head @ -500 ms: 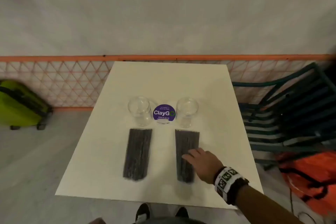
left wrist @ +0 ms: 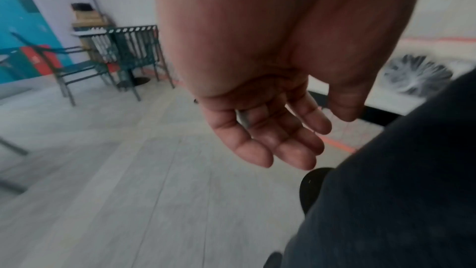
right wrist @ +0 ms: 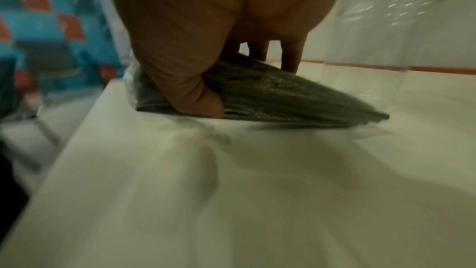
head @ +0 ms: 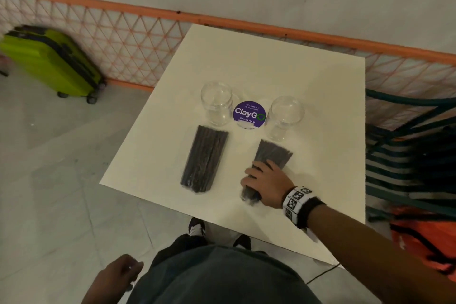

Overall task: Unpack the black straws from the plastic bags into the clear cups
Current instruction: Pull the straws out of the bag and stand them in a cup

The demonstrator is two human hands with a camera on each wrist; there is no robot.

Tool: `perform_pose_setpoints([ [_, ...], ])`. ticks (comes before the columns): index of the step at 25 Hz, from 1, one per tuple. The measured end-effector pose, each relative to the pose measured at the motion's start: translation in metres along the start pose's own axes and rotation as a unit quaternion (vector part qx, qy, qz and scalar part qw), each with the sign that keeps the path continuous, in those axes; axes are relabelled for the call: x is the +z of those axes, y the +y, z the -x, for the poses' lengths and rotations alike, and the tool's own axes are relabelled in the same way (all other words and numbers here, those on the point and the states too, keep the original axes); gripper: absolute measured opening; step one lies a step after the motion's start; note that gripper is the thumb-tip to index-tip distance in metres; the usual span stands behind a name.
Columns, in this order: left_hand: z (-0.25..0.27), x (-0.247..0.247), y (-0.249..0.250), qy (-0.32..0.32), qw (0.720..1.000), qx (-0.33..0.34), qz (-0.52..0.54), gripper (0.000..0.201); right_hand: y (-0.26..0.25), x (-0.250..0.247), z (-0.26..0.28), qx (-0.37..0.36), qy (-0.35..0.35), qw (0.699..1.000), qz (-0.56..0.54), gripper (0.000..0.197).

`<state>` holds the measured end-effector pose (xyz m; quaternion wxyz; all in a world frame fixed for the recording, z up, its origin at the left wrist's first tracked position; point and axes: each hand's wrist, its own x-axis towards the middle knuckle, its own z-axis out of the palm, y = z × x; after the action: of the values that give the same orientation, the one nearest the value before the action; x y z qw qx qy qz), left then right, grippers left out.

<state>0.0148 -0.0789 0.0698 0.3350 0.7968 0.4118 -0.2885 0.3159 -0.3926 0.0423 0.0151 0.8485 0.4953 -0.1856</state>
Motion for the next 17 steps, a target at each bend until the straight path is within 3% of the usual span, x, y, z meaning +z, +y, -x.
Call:
perform_pose_setpoints([
  [2,0.002,-0.016,0.029,0.033,0.998,0.051,-0.026,0.020,0.005,-0.014,0.006,0.037,0.072,0.986,-0.144,0.054],
  [5,-0.004,-0.049,0.092,0.038,0.980,0.179,-0.082,0.020,0.009,-0.050,0.018,0.128,0.160,0.902,-0.380,0.062],
  [7,-0.009,-0.064,0.150,0.035,0.944,0.306,-0.115,0.017,0.006,-0.063,0.028,0.171,0.218,0.837,-0.472,0.065],
  [9,-0.012,-0.070,0.199,0.026,0.897,0.418,-0.138,0.015,0.000,-0.064,0.032,0.208,0.241,0.794,-0.518,0.064],
  [13,-0.011,-0.063,0.265,-0.005,0.829,0.544,-0.130,0.025,-0.017,-0.051,0.037,0.279,0.217,0.813,-0.462,0.071],
  [17,-0.019,-0.044,0.289,-0.071,0.810,0.565,-0.139,0.064,-0.039,-0.047,0.044,0.352,0.256,0.774,-0.459,0.074],
])
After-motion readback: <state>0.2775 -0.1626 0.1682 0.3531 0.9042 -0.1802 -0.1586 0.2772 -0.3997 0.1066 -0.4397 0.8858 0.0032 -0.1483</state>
